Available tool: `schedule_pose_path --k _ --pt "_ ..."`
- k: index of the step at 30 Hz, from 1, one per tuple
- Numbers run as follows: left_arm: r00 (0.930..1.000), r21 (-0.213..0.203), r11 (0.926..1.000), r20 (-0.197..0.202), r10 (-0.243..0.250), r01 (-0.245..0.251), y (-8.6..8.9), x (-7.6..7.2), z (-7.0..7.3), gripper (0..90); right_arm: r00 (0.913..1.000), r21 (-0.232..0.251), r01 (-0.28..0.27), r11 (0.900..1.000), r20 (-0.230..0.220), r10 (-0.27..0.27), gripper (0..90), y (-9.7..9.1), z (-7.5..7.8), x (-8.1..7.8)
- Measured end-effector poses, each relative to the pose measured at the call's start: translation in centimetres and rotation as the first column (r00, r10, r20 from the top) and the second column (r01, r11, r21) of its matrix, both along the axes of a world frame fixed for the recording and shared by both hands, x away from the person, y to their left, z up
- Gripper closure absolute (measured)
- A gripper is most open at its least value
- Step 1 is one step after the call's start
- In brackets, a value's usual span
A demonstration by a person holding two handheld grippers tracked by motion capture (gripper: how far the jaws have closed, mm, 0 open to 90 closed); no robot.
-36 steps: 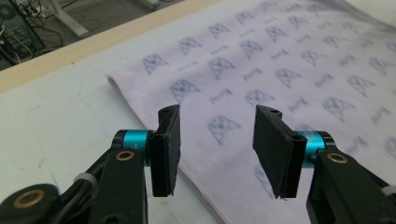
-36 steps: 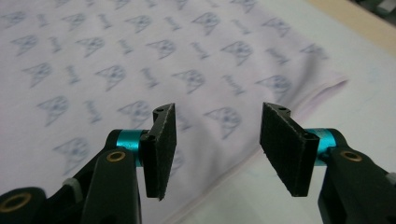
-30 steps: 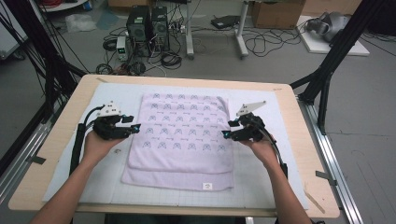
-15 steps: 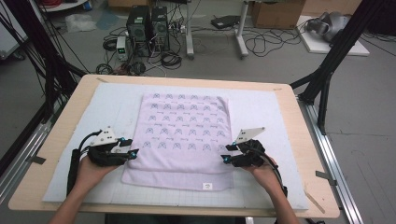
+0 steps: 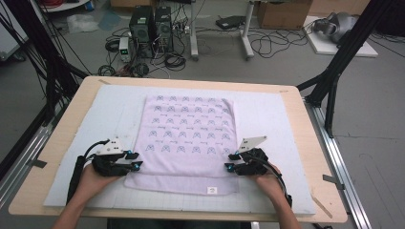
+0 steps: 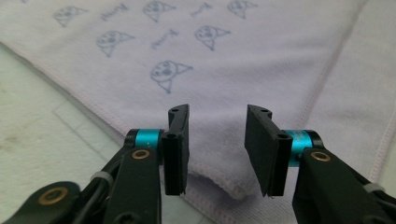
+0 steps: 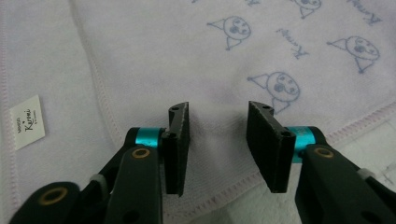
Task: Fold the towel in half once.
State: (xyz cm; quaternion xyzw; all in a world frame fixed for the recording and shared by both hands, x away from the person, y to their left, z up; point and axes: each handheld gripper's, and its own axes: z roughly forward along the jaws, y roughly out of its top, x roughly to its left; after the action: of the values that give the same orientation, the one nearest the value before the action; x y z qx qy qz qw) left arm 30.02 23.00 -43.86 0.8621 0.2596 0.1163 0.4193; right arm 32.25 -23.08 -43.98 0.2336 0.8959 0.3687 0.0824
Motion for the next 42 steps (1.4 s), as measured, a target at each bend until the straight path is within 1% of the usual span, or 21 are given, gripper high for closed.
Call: schedule_pose_path --k 3,4,5,6,8,11,15,20,23,25,26,27,28,29,30,33,34,37,39,41,42 --pt "0.9995 0.024 0.9993 -0.017 -0.027 0.027 -0.5 0.2 -0.6 75.5 1.0000 -0.001 -0.008 1.0000 0.004 0.008 71.3 0.0 0.0 -0.1" --pt "0.9995 0.020 0.9994 -0.010 -0.028 0.029 -0.4 0.3 -0.6 78.1 0.9999 0.002 -0.013 0.9999 -0.003 0.013 75.8 0.0 0.0 -0.1" --pt "0.9995 0.019 0.9995 -0.018 -0.027 0.027 -0.5 0.3 -0.5 83.7 0.9997 0.007 -0.022 0.9997 -0.006 0.022 78.0 0.0 0.0 -0.1" --pt "0.9993 0.019 0.9994 -0.024 -0.029 0.029 -0.5 0.4 -0.5 86.2 0.9997 0.010 -0.024 0.9997 -0.005 0.024 81.8 0.1 0.0 -0.1" --pt "0.9994 0.015 0.9996 -0.027 -0.023 0.024 -0.5 0.4 -0.4 87.8 0.9992 0.020 -0.031 0.9993 -0.022 0.032 85.4 0.0 0.0 0.0" --pt "0.9995 -0.001 0.9999 -0.027 -0.013 0.013 -0.3 0.3 0.0 88.4 0.9988 0.031 -0.035 0.9989 -0.033 0.036 86.9 -0.2 0.1 0.2" --pt "0.9998 -0.048 0.9988 -0.019 0.003 -0.004 0.4 0.3 1.4 88.6 0.9988 0.066 -0.045 0.9968 -0.018 0.046 87.2 -0.3 1.4 0.3" --pt "0.9995 -0.074 0.9973 0.031 0.000 0.003 1.0 -0.4 4.3 88.8 0.9984 0.098 -0.055 0.9937 0.019 0.053 87.3 -0.5 3.9 0.1" --pt "0.9985 -0.080 0.9965 0.050 -0.021 0.025 1.6 -1.5 6.1 88.8 0.9969 0.106 -0.072 0.9918 0.039 0.068 87.2 -0.8 5.4 -0.9" --pt "0.9977 -0.078 0.9959 0.053 -0.042 0.046 2.0 -2.5 6.7 88.7 0.9950 0.119 -0.097 0.9882 0.038 0.093 86.8 -1.0 6.0 -2.0" --pt "0.9972 -0.076 0.9954 0.050 -0.055 0.058 2.1 -3.0 6.7 88.4 0.9934 0.112 -0.113 0.9873 0.034 0.109 84.3 -1.1 6.0 -2.5" --pt "0.9974 -0.076 0.9952 0.043 -0.058 0.062 2.1 -3.3 6.5 86.5 0.9931 0.102 -0.116 0.9879 0.028 0.114 76.2 -1.1 5.8 -3.0" --pt "0.9978 -0.072 0.9956 0.034 -0.057 0.059 2.2 -3.6 6.1 77.9 0.9933 0.091 -0.113 0.9894 0.032 0.111 70.1 -1.1 5.5 -3.3" --pt "0.9982 -0.065 0.9963 0.028 -0.054 0.055 2.2 -3.7 5.7 72.6 0.9940 0.081 -0.108 0.9909 0.026 0.106 69.6 -1.1 5.0 -3.5" --pt "0.9987 -0.062 0.9968 0.014 -0.050 0.051 2.2 -3.8 5.2 70.2 0.9935 0.073 -0.114 0.9908 0.010 0.114 67.9 -1.0 4.5 -3.7" --pt "0.9982 -0.058 0.9968 -0.020 -0.056 0.055 2.0 -3.9 3.5 68.5 0.9900 0.092 -0.136 0.9864 -0.024 0.139 64.4 -0.6 2.9 -3.9" --pt "0.9976 -0.051 0.9968 -0.029 -0.063 0.062 1.9 -3.9 2.9 68.6 0.9886 0.088 -0.144 0.9857 -0.032 0.147 62.6 -0.3 2.3 -3.9" --pt "0.9947 -0.028 0.9964 -0.063 -0.081 0.080 1.3 -3.9 1.4 68.6 0.9827 0.057 -0.173 0.9832 -0.057 0.176 60.7 0.6 0.9 -4.1" --pt "0.9929 0.001 0.9957 -0.075 -0.093 0.093 1.1 -3.9 0.6 69.0 0.9820 0.040 -0.173 0.9842 -0.071 0.175 60.9 0.8 0.2 -4.2" --pt "0.9914 0.011 0.9950 -0.087 -0.098 0.099 0.8 -3.9 -0.1 72.9 0.9835 0.040 -0.172 0.9844 -0.052 0.173 66.6 0.8 -0.1 -4.2" --pt "0.9908 -0.003 0.9945 -0.086 -0.104 0.104 0.9 -4.0 -0.2 77.0 0.9847 0.038 -0.165 0.9856 -0.051 0.167 72.5 0.7 0.0 -4.2"
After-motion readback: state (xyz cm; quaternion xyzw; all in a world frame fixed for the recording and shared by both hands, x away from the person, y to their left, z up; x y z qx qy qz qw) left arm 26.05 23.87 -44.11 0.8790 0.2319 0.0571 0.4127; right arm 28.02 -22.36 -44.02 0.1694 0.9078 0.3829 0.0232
